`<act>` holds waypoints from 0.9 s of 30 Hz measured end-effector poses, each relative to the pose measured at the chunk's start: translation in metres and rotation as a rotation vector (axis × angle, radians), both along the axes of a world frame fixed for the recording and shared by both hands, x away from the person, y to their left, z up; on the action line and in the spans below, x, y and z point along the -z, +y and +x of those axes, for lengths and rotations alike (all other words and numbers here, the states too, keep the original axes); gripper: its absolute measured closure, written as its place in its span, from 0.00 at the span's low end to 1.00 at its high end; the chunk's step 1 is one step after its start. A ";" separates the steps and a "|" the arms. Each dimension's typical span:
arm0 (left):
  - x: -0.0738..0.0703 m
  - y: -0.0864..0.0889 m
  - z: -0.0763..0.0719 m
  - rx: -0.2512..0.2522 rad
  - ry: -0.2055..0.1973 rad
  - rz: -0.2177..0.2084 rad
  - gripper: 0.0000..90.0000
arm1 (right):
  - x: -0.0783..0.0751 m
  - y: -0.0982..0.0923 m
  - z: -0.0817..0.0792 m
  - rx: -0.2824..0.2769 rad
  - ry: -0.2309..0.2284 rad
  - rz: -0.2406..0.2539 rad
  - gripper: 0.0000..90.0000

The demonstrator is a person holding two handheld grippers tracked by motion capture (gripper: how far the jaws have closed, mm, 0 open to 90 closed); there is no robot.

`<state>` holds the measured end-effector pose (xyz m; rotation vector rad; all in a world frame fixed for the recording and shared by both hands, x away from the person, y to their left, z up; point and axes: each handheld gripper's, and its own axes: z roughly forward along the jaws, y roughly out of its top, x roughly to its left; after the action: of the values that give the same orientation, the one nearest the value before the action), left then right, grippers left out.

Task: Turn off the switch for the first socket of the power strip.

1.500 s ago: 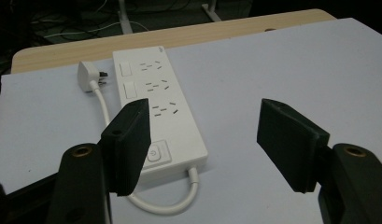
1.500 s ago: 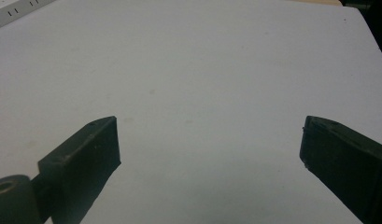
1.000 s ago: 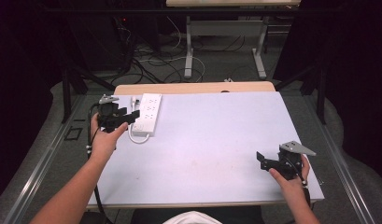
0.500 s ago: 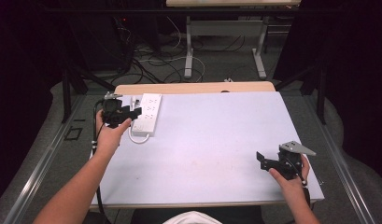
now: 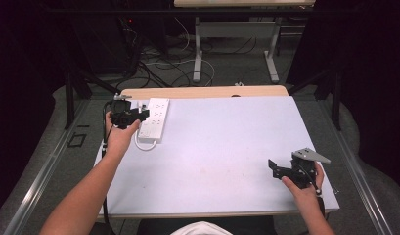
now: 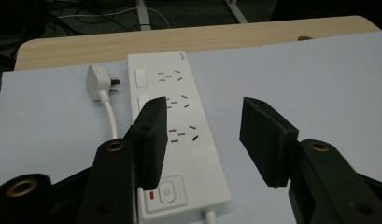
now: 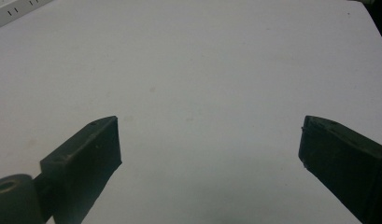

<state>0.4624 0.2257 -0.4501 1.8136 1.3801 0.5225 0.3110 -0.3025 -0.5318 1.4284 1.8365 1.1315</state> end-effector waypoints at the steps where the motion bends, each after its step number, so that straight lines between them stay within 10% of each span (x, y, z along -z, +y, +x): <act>1: 0.001 -0.001 0.001 -0.003 -0.003 0.002 0.60 | 0.000 0.000 0.000 0.000 0.000 0.001 0.05; 27: 0.028 -0.003 0.032 -0.069 0.047 0.073 0.81 | 0.001 0.001 0.001 0.001 0.004 0.003 0.06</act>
<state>0.4940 0.2226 -0.4781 1.8524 1.4767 0.5768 0.3124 -0.3013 -0.5333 1.4345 1.8377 1.1318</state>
